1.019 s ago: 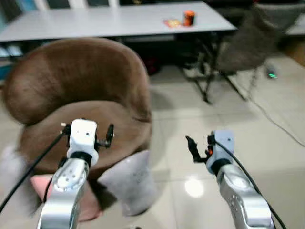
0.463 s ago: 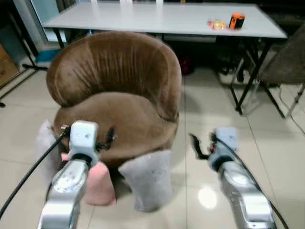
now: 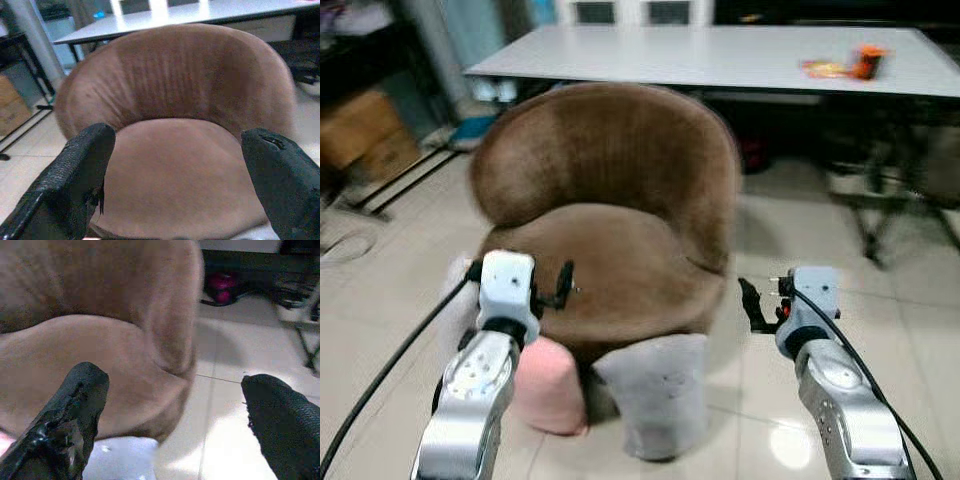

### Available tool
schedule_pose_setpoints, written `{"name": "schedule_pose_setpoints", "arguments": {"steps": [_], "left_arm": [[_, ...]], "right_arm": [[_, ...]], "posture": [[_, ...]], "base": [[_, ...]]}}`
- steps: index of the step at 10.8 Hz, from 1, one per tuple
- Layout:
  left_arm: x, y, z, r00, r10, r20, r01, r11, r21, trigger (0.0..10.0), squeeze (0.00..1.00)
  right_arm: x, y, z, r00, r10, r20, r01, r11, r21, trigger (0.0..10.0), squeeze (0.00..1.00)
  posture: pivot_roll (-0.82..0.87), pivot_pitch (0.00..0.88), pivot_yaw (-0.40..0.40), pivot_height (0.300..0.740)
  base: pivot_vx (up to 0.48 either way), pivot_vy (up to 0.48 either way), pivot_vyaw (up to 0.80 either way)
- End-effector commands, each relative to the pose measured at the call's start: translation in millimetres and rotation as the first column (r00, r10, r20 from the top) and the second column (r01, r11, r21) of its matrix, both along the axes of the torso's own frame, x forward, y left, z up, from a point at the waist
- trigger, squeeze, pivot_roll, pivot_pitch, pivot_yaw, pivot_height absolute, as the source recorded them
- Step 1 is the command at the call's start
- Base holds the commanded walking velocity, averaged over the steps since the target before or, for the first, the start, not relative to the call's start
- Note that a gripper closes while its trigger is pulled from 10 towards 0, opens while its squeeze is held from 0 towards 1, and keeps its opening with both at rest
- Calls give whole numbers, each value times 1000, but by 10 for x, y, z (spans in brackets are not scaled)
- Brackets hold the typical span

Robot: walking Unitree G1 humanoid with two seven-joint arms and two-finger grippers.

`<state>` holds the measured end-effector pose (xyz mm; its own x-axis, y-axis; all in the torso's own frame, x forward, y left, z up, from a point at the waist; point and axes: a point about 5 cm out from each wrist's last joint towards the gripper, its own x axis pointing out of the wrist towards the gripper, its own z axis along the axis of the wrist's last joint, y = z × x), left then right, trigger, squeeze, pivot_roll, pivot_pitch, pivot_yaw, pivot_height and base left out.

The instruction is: Move the pillow to the sofa from floor

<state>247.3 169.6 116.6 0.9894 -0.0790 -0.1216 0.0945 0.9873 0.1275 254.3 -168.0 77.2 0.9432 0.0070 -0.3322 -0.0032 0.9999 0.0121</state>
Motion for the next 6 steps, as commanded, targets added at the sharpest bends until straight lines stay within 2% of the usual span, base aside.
{"name": "schedule_pose_setpoints", "arguments": {"steps": [1, 6], "left_arm": [[-11, 79, 5, 1000, 19, 0, -19, 1000, 13, 10000, 0], [-12, 96, 13, 1000, 21, 2, -21, 1000, 23, 10000, 0]], "right_arm": [[61, 79, 52, 999, 19, 26, -19, 1000, 2, 10000, 0], [121, 84, 71, 998, 45, 36, -44, 998, -38, 10000, 0]], "posture": [[-107, 0, 21, 740], [-104, 0, 24, 740]], "base": [[368, 0, 0], [368, 0, 0]]}}
